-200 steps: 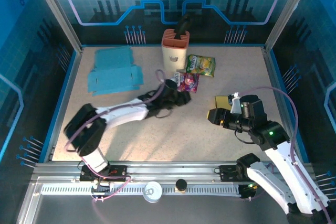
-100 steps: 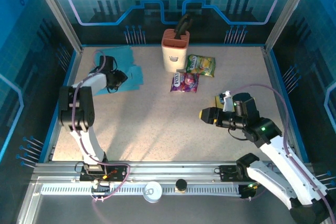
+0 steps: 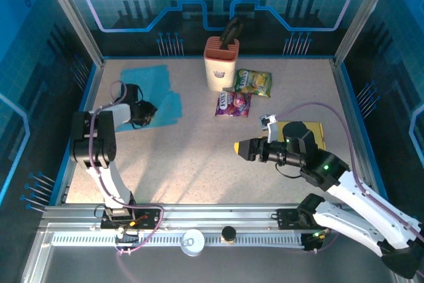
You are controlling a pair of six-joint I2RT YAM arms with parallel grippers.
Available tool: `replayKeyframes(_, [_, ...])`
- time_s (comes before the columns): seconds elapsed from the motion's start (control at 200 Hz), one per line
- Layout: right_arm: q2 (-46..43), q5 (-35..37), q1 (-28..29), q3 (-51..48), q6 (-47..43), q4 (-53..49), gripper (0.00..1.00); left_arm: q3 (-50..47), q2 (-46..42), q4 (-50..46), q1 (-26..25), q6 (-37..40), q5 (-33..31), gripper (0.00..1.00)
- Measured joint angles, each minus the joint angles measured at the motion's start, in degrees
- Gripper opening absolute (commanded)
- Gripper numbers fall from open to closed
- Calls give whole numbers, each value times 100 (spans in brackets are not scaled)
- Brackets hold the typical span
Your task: Fold the paper box
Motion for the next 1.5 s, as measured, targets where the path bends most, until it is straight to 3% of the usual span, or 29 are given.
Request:
replayKeyframes(0.145, [44,212,188,-2,87,96,63,-1209,-730,798,-184,-693,101,20])
replayKeyframes(0.24, [31,361,240,-55,195,140,63,-2212,-1467,1311,-627,-1261,-11,15])
replayKeyframes(0.385, [-11,568,256,-540,557,391,62,-3591,-2728,1816,-2024,-2422,-654,8])
replayKeyframes(0.54, [393,671,262,-1137,1123,911,60,-4017,-3720,1480,-3703,-3506,-1814,8])
replayKeyframes(0.605, [664,693,291,-1333,1392,1204,59,-4015,-3884,1458,-4129,-3797,-2210,11])
replayKeyframes(0.7, [1082,772,398,-1484,1812,1572,59,-3912,-3773,1471,-4371,-3932,-2367,18])
replayKeyframes(0.88, [1600,1187,833,-1591,2653,2190,60,-3381,-3569,1296,-4144,-3556,-2057,32])
replayKeyframes(1.03, [1803,1600,1268,-1694,3224,2465,61,-2643,-3744,227,-2896,-2302,-1517,36])
replayKeyframes(1.241, [1956,1810,1362,-1694,3591,2675,61,-1921,-3895,-1296,-1484,-568,-1488,37])
replayKeyframes(1.501, [2031,1829,1366,-1692,3777,2767,62,-2712,-3947,-1563,-1182,-39,-1239,33])
